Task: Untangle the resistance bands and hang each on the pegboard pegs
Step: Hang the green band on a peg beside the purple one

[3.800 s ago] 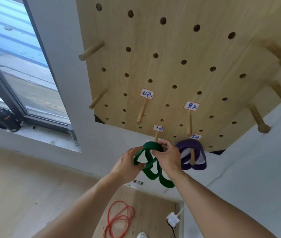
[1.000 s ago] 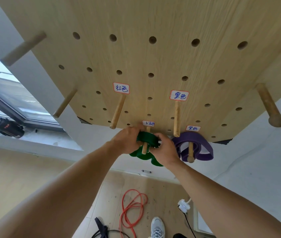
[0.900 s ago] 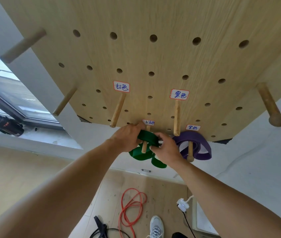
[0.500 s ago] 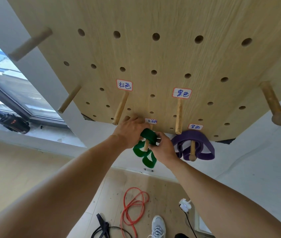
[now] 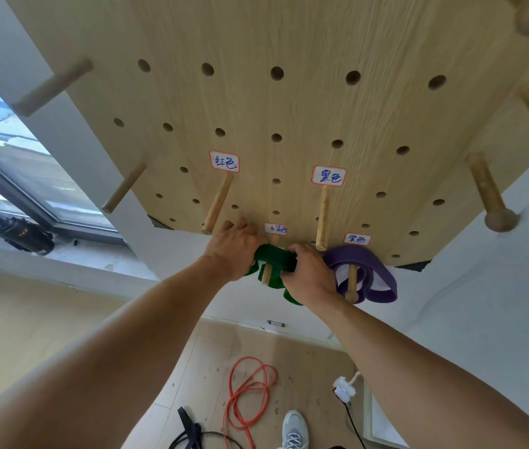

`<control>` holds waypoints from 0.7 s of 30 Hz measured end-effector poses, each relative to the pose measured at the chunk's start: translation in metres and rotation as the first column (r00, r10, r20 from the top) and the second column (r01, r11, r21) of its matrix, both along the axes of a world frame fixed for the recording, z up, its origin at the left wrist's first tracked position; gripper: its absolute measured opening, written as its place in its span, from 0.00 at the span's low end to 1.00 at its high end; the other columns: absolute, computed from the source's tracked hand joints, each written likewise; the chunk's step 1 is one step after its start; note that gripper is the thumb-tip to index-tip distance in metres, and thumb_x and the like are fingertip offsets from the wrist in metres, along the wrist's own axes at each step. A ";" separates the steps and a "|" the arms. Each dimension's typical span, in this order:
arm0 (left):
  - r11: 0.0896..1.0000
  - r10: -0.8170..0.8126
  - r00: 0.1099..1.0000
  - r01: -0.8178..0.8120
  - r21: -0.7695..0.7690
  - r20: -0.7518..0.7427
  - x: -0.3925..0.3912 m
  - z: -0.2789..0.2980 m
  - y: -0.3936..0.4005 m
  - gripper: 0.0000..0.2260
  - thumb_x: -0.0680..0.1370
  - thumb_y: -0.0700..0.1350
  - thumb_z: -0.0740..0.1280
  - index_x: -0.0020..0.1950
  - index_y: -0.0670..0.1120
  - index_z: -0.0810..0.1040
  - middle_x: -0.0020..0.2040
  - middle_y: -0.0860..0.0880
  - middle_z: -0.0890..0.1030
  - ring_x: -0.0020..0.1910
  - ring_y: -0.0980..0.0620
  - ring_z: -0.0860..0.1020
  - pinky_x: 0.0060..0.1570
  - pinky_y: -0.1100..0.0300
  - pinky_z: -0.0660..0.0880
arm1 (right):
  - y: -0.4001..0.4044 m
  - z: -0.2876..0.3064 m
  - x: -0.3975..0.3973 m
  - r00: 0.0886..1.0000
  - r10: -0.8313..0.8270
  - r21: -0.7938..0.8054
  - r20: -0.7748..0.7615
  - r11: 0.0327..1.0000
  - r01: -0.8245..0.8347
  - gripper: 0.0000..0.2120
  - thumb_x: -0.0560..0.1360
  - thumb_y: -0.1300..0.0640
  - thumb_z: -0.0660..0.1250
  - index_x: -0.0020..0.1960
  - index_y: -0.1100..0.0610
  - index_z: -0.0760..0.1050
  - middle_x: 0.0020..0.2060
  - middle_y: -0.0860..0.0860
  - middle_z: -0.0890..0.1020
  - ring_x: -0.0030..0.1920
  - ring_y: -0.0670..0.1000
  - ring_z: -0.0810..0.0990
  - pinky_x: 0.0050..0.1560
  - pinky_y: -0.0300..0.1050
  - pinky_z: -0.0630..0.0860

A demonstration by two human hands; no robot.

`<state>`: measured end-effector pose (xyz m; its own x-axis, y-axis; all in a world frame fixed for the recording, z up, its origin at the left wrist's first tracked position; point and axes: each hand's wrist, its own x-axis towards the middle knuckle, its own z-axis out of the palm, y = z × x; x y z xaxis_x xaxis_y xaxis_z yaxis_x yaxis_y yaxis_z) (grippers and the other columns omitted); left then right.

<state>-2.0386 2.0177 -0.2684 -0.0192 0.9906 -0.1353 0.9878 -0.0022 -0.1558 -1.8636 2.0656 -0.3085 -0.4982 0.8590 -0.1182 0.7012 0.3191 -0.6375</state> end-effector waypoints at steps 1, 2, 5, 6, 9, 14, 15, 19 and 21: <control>1.000 -0.005 1.000 0.005 0.001 -0.020 0.000 0.001 0.001 0.20 0.80 0.49 0.67 0.72 0.56 0.72 0.66 0.52 0.76 0.66 0.47 0.71 0.66 0.51 0.68 | 0.000 0.002 0.000 1.000 0.004 -0.014 0.000 1.000 -0.004 0.13 0.76 0.58 0.71 0.60 0.50 0.76 0.55 0.49 0.81 0.58 0.55 0.80 0.45 0.47 0.75; 1.000 -0.009 0.999 0.009 -0.002 -0.040 0.001 0.002 0.002 0.20 0.80 0.49 0.66 0.72 0.56 0.73 0.66 0.52 0.76 0.66 0.47 0.70 0.66 0.51 0.68 | 0.001 0.004 0.001 1.000 0.007 -0.026 0.005 1.000 -0.007 0.13 0.76 0.57 0.71 0.59 0.50 0.76 0.54 0.49 0.82 0.58 0.55 0.81 0.44 0.46 0.74; 1.000 -0.018 0.997 0.017 -0.017 -0.069 0.001 0.004 0.004 0.20 0.80 0.50 0.66 0.73 0.58 0.72 0.66 0.51 0.75 0.66 0.47 0.70 0.66 0.51 0.68 | 0.002 0.007 0.002 0.999 0.022 -0.034 0.024 0.999 -0.021 0.14 0.76 0.56 0.70 0.60 0.48 0.76 0.54 0.48 0.83 0.58 0.55 0.81 0.46 0.48 0.76; 1.000 -0.015 0.997 0.013 -0.024 -0.070 0.002 0.005 0.004 0.20 0.81 0.50 0.66 0.73 0.58 0.72 0.66 0.51 0.75 0.66 0.47 0.70 0.66 0.50 0.68 | 0.002 0.006 0.002 1.000 0.020 -0.037 0.024 0.999 -0.019 0.13 0.76 0.56 0.70 0.60 0.48 0.76 0.54 0.48 0.84 0.58 0.55 0.81 0.46 0.48 0.76; 0.999 0.011 0.999 -0.012 -0.036 -0.044 0.004 0.005 0.004 0.20 0.80 0.51 0.66 0.73 0.58 0.72 0.66 0.52 0.76 0.66 0.47 0.71 0.65 0.51 0.68 | 0.002 0.000 0.001 1.000 -0.007 -0.074 -0.028 0.997 0.005 0.14 0.76 0.57 0.72 0.59 0.48 0.77 0.54 0.48 0.84 0.57 0.55 0.82 0.48 0.48 0.78; 0.987 0.162 0.973 -0.158 -0.037 0.167 0.003 -0.004 -0.001 0.22 0.78 0.48 0.70 0.72 0.56 0.73 0.62 0.51 0.81 0.61 0.48 0.75 0.62 0.52 0.71 | 0.001 -0.010 -0.003 0.967 -0.097 -0.175 -0.236 0.983 0.056 0.15 0.74 0.60 0.76 0.58 0.50 0.80 0.53 0.47 0.85 0.57 0.51 0.82 0.53 0.42 0.76; 0.975 0.222 0.947 -0.218 -0.041 0.231 0.003 -0.005 0.000 0.22 0.78 0.46 0.71 0.72 0.55 0.73 0.60 0.50 0.82 0.59 0.47 0.76 0.60 0.52 0.73 | 0.002 -0.008 -0.005 0.956 -0.110 -0.187 -0.271 0.981 0.060 0.14 0.73 0.61 0.77 0.57 0.51 0.81 0.51 0.47 0.85 0.55 0.50 0.82 0.53 0.41 0.75; 0.888 0.444 0.746 -0.439 -0.136 0.496 0.000 -0.006 0.010 0.21 0.76 0.40 0.70 0.68 0.54 0.77 0.59 0.47 0.82 0.55 0.44 0.79 0.55 0.51 0.78 | 0.010 0.001 -0.007 0.930 -0.167 -0.223 -0.328 0.970 0.096 0.19 0.70 0.63 0.80 0.43 0.43 0.75 0.40 0.37 0.79 0.48 0.46 0.79 0.54 0.43 0.78; 0.857 0.489 0.662 -0.485 -0.173 0.568 -0.003 -0.010 0.014 0.21 0.75 0.39 0.72 0.65 0.54 0.79 0.59 0.48 0.82 0.56 0.44 0.79 0.56 0.50 0.79 | 0.013 0.001 -0.006 0.930 -0.178 -0.253 -0.321 0.963 0.096 0.22 0.69 0.63 0.80 0.40 0.40 0.72 0.39 0.36 0.77 0.48 0.47 0.80 0.56 0.46 0.79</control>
<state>-2.0411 2.0319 -0.2787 -0.4157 0.8617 -0.2909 0.7439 0.5062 0.4362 -1.8693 2.0790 -0.3080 -0.4225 0.8911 -0.1657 0.4576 0.0519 -0.8877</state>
